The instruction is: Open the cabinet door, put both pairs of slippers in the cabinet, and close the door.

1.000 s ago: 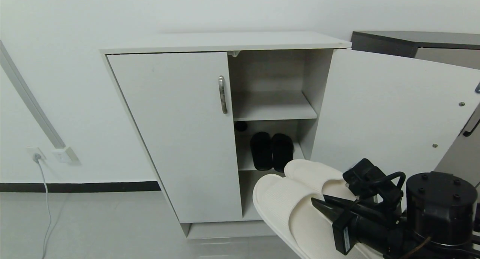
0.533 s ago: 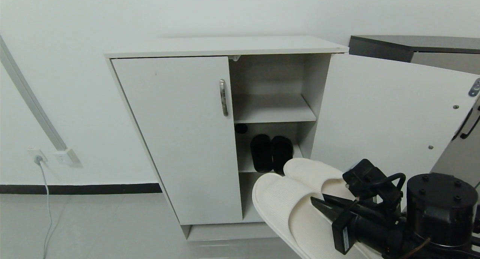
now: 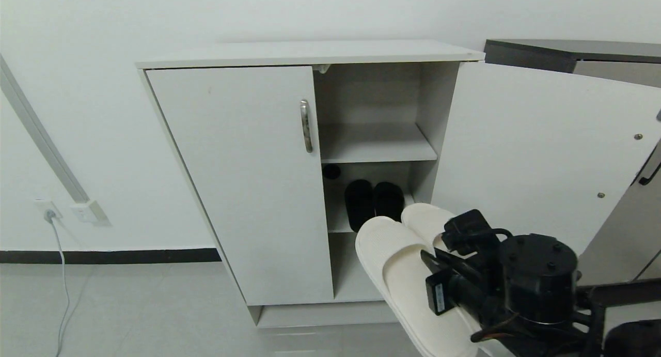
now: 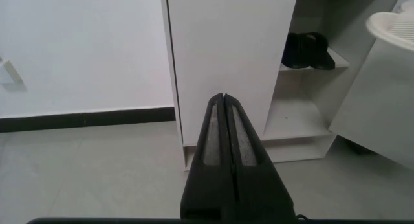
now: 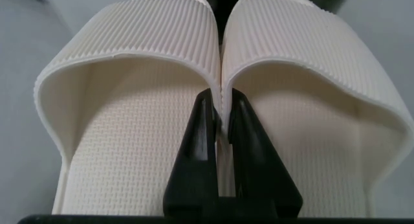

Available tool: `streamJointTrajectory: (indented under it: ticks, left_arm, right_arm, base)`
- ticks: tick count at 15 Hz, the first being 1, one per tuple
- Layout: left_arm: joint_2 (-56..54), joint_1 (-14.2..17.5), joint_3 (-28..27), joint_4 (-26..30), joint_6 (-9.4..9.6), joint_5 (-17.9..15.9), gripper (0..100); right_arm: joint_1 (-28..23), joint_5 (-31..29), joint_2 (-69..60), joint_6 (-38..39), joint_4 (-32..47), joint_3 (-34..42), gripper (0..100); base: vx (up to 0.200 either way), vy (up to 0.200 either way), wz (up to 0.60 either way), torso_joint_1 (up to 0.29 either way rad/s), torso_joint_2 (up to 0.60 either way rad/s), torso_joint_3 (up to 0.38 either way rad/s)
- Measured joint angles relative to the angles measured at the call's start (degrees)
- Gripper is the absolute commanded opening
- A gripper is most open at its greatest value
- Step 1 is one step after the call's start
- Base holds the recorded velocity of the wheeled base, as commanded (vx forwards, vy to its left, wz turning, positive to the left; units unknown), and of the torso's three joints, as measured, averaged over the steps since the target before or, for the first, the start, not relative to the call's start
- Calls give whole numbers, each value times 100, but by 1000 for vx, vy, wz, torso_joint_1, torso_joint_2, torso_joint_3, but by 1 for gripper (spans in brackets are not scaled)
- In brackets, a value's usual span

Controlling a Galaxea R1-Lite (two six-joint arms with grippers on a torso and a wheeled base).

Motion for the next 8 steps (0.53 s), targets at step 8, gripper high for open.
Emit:
streamJointTrajectory:
  ticks: [8]
  left_arm:
    - [0, 2, 0, 0, 6, 0, 0]
  right_arm:
    - [271, -1480, 1723, 578, 851, -2625, 0]
  base:
    - [0, 0, 0, 0, 0, 0]
